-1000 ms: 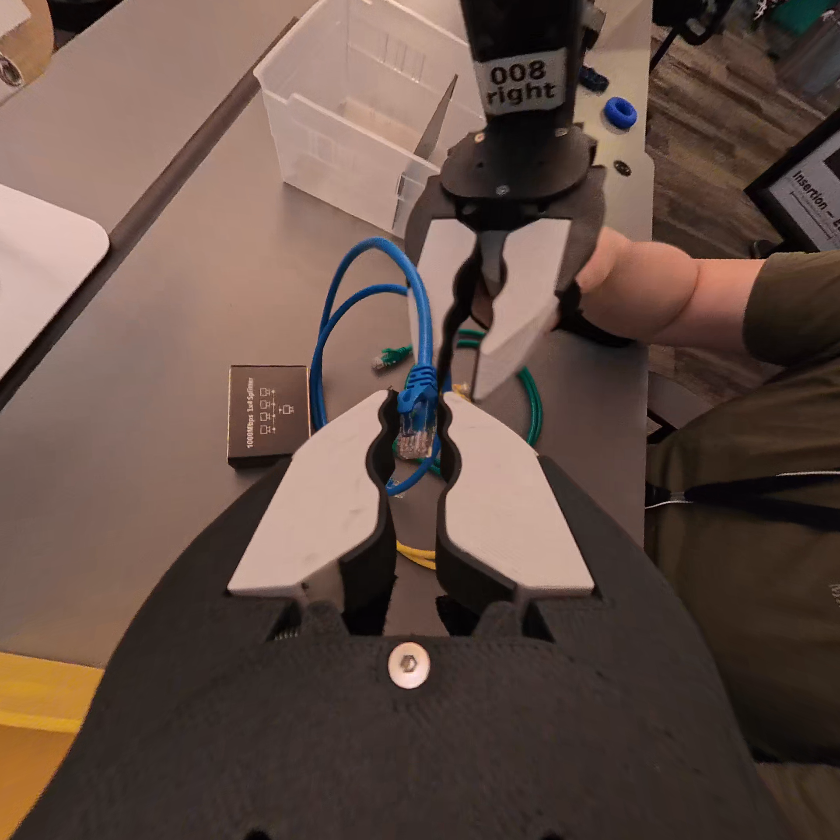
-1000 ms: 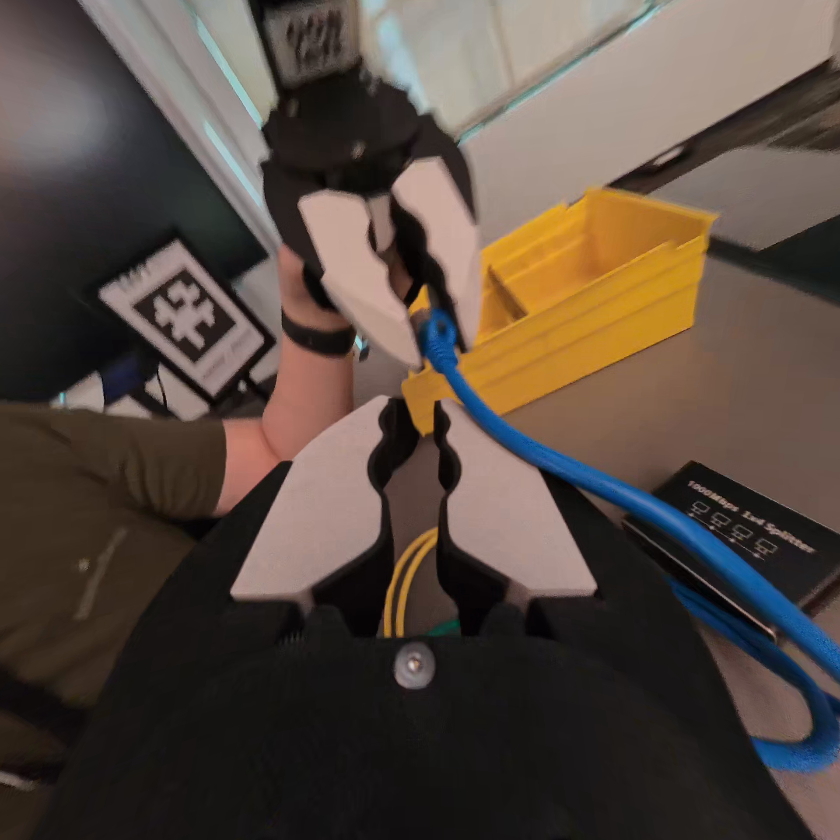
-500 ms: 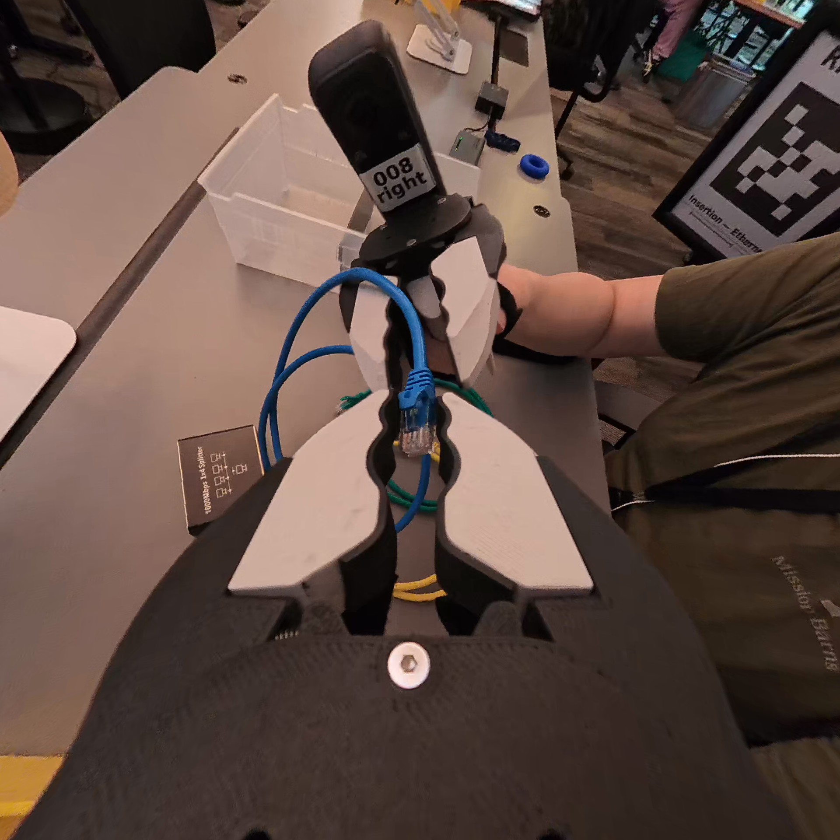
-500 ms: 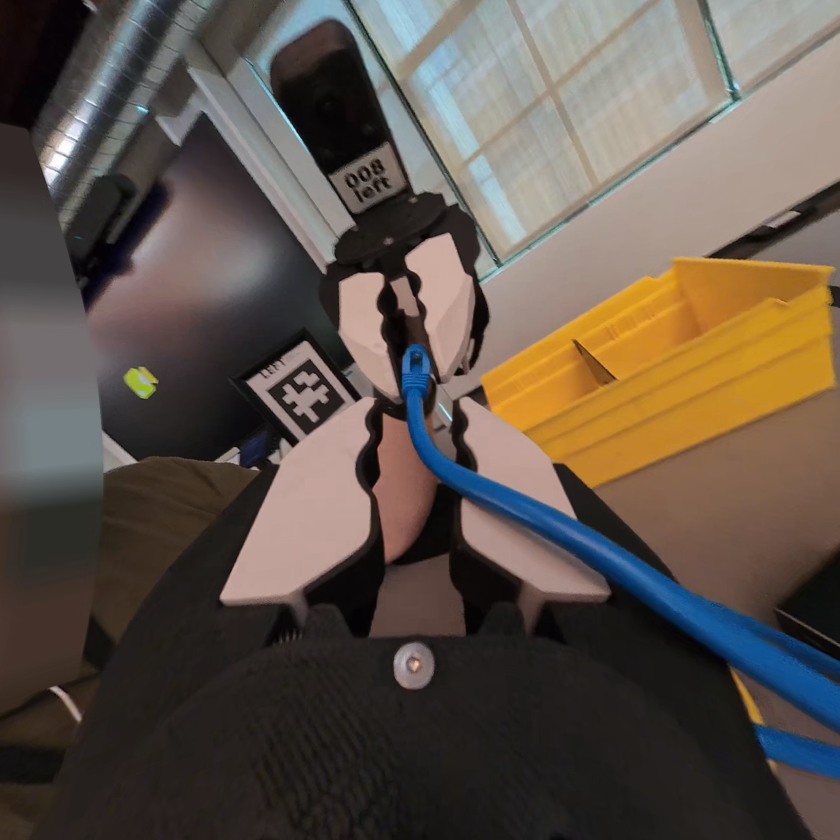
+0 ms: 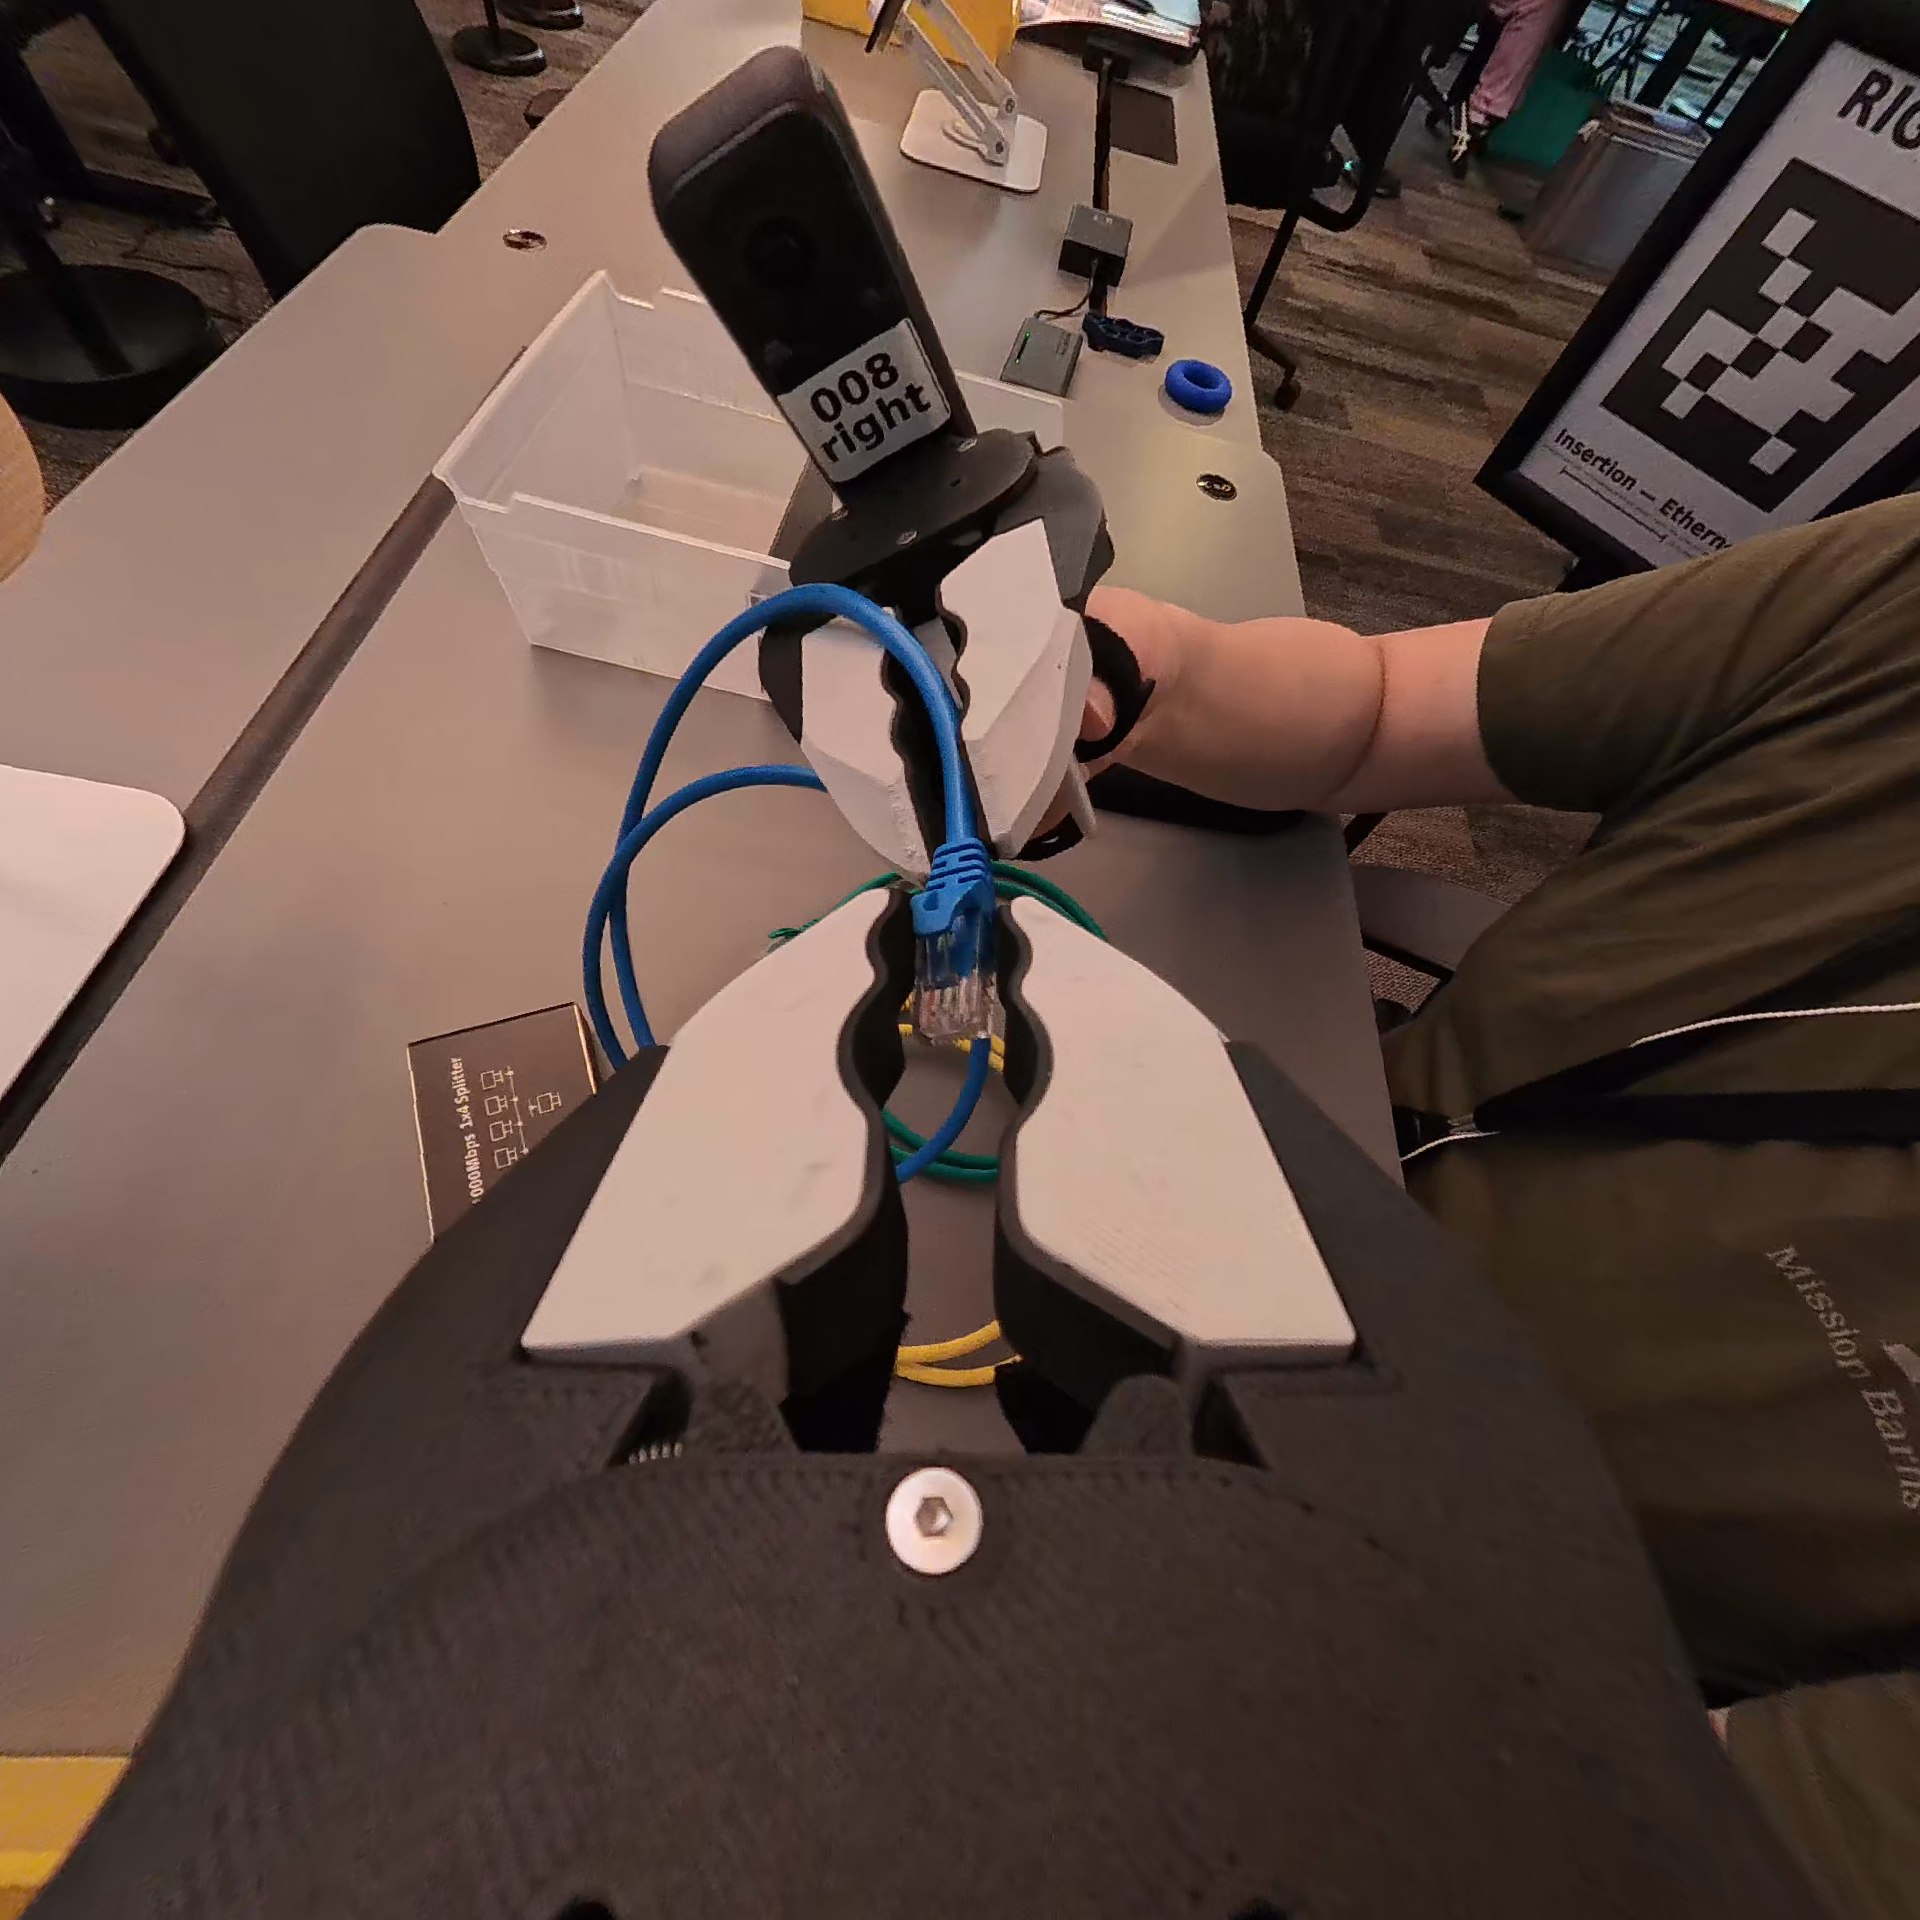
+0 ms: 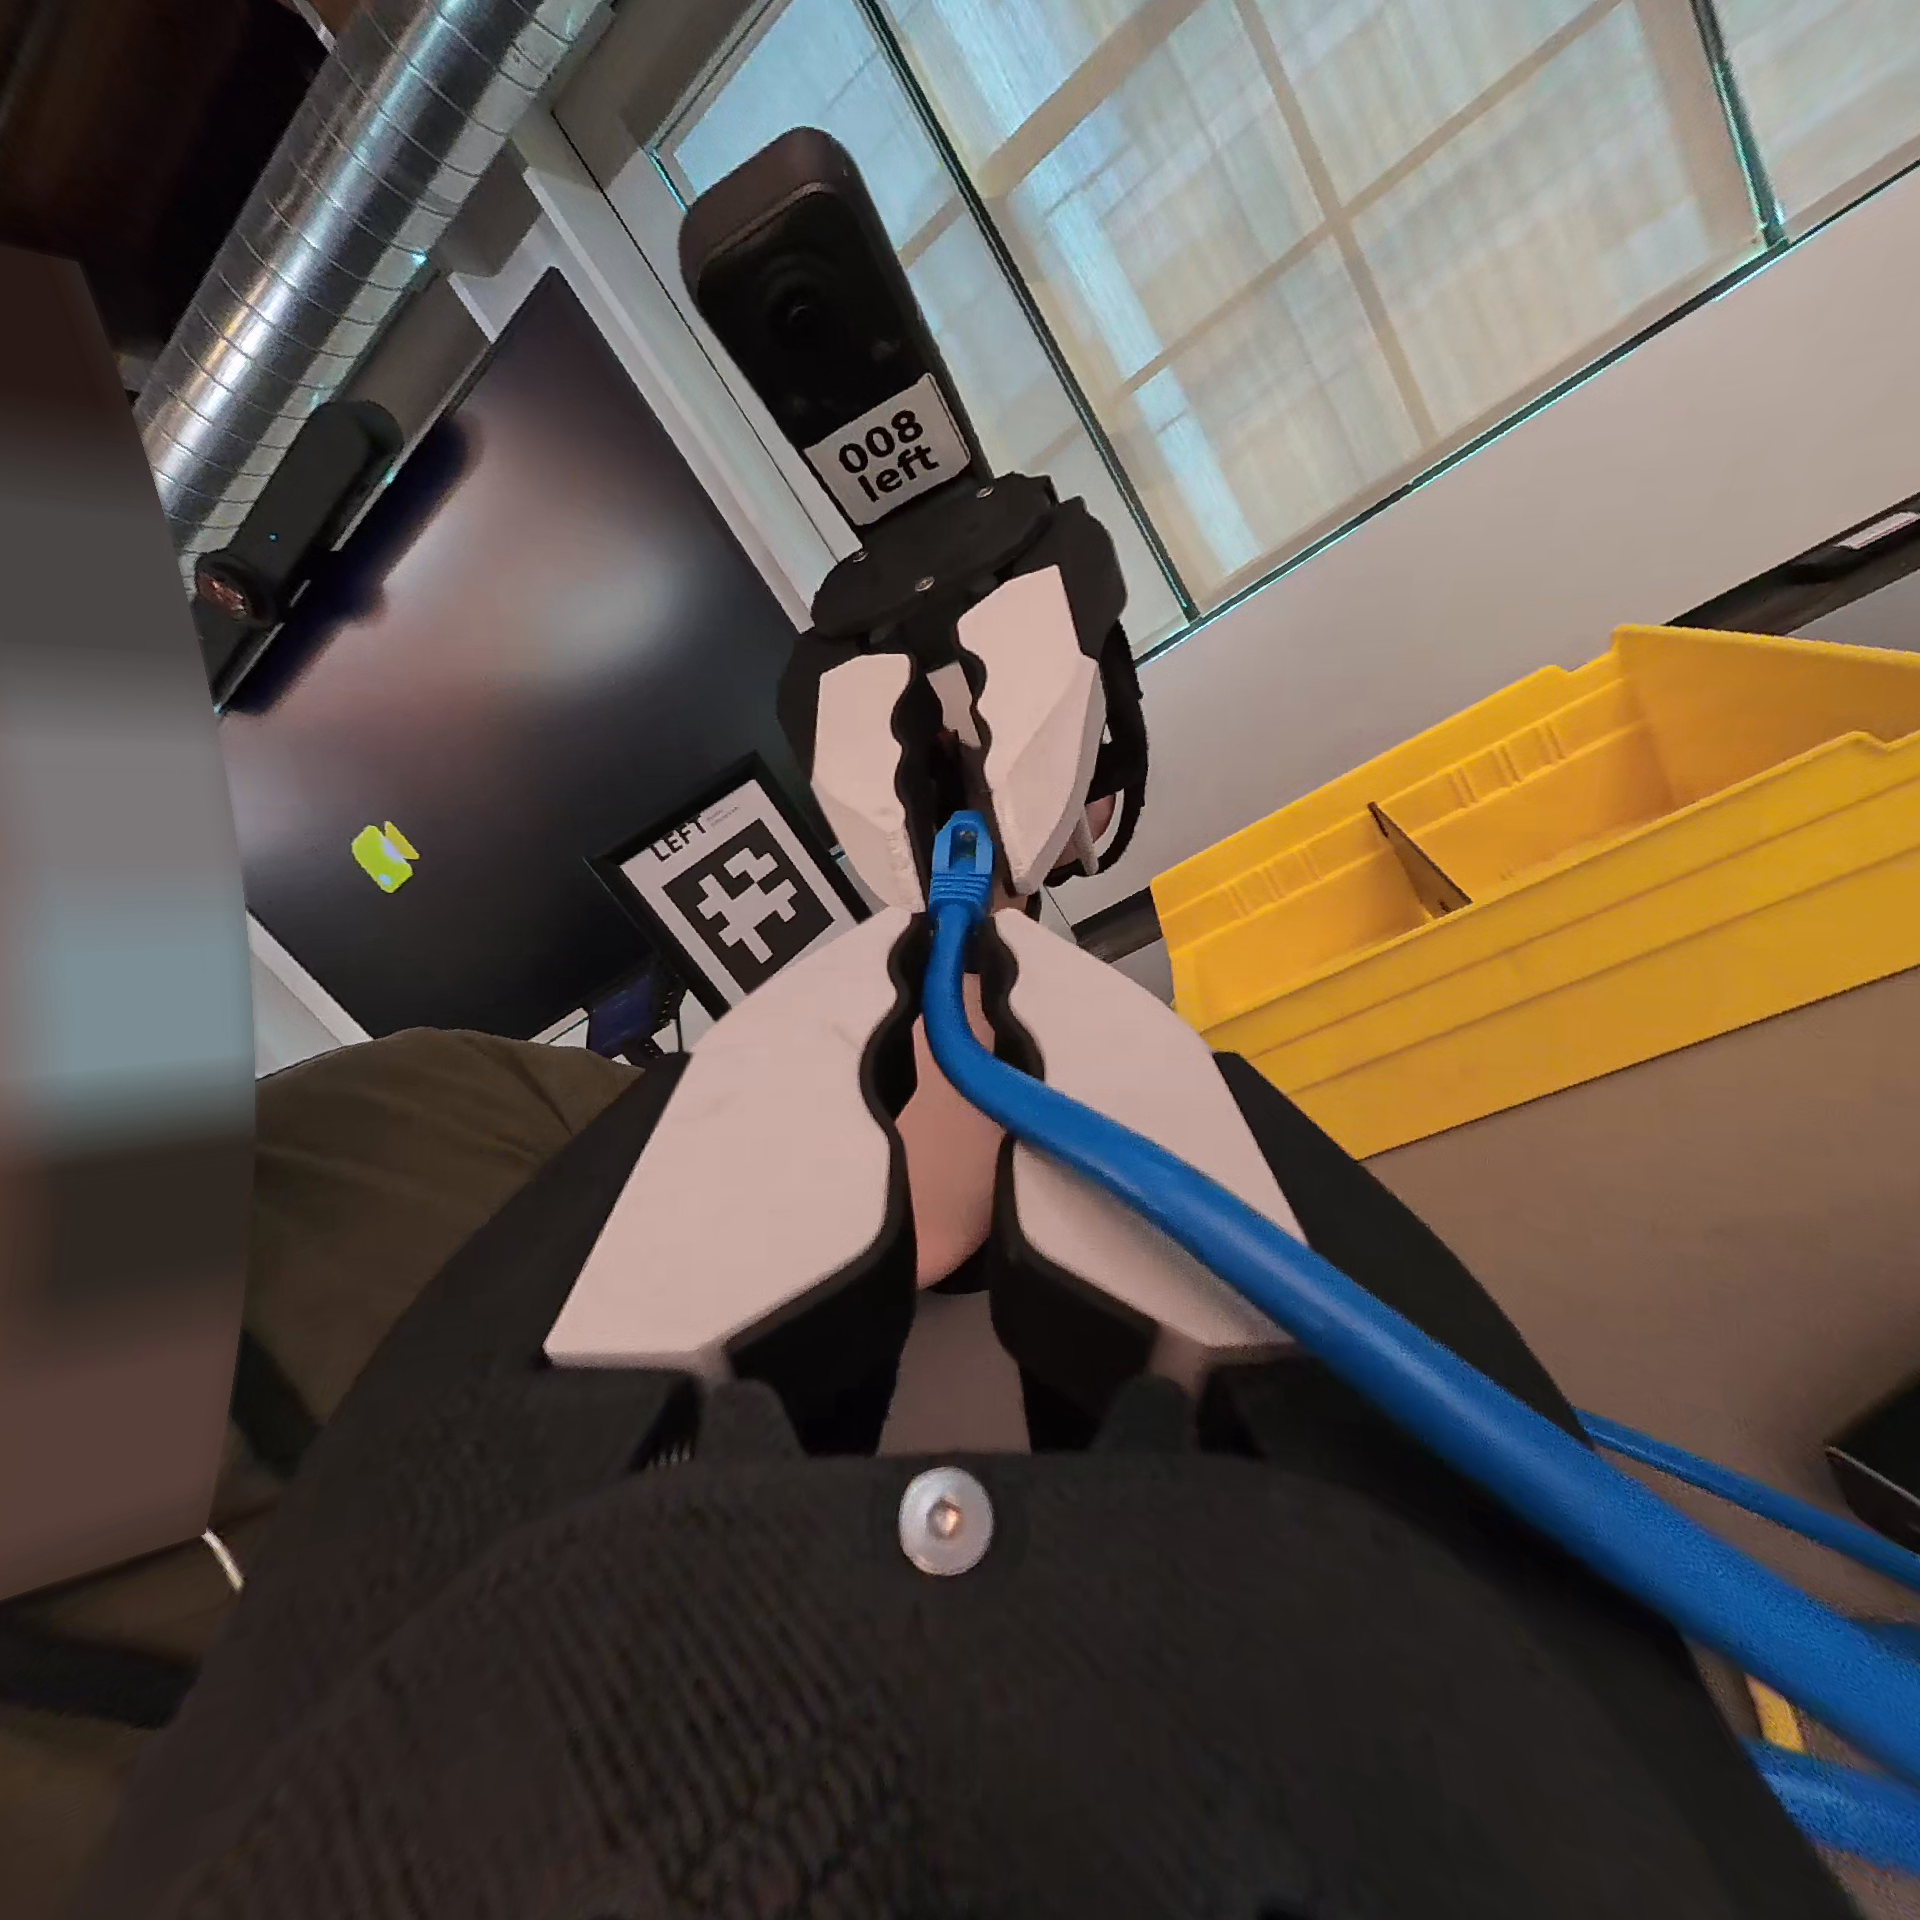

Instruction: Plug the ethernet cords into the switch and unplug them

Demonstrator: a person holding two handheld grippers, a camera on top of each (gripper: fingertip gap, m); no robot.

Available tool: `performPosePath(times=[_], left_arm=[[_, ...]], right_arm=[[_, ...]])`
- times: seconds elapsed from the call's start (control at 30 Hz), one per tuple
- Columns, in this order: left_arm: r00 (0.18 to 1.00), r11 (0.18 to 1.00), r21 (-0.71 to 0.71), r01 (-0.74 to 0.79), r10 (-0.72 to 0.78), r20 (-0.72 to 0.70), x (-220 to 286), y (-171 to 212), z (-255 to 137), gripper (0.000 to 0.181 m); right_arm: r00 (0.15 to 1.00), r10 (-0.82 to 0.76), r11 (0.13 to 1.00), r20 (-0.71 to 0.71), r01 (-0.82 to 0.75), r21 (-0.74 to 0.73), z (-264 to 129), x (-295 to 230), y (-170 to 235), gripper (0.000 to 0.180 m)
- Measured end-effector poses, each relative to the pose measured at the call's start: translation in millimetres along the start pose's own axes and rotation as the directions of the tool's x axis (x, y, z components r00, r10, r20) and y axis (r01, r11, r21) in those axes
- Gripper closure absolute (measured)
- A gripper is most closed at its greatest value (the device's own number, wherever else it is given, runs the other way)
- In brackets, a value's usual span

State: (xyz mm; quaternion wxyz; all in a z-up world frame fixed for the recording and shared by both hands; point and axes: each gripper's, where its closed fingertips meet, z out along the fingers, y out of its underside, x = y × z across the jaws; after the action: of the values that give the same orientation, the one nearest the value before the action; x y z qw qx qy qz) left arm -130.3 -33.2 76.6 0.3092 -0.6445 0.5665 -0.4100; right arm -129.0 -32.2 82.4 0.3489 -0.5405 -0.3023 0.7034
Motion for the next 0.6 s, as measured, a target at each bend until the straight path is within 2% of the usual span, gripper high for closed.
performPosePath(times=[0.13,0.23,0.3,0.37,0.6], left_arm=[[1.000,1.000,-0.010,-0.011,0.011,0.003,-0.1,1.5,0.4,0.167],[1.000,1.000,-0.008,-0.024,0.024,0.012,0.2,1.0,-1.2,0.167],[1.000,1.000,-0.012,-0.025,0.025,0.003,2.2,1.2,-0.9,0.167],[0.999,0.999,-0.024,-0.035,0.036,0.022,0.1,3.0,0.0,0.167],[0.998,0.998,-0.031,-0.053,0.053,0.025,1.4,3.6,0.0,0.167]], right_arm=[[1.000,-0.008,1.000,-0.002,0.008,-0.009,0.1,0.6,1.2,0.171],[0.999,0.012,1.000,0.031,-0.011,-0.012,0.8,-4.4,0.6,0.162],[1.000,-0.008,1.000,0.009,0.009,-0.022,1.3,-2.8,2.3,0.170],[0.999,-0.024,0.999,-0.021,0.024,-0.023,0.9,0.6,2.5,0.171],[1.000,0.022,0.999,0.014,-0.022,-0.023,1.3,-1.8,3.2,0.167]])
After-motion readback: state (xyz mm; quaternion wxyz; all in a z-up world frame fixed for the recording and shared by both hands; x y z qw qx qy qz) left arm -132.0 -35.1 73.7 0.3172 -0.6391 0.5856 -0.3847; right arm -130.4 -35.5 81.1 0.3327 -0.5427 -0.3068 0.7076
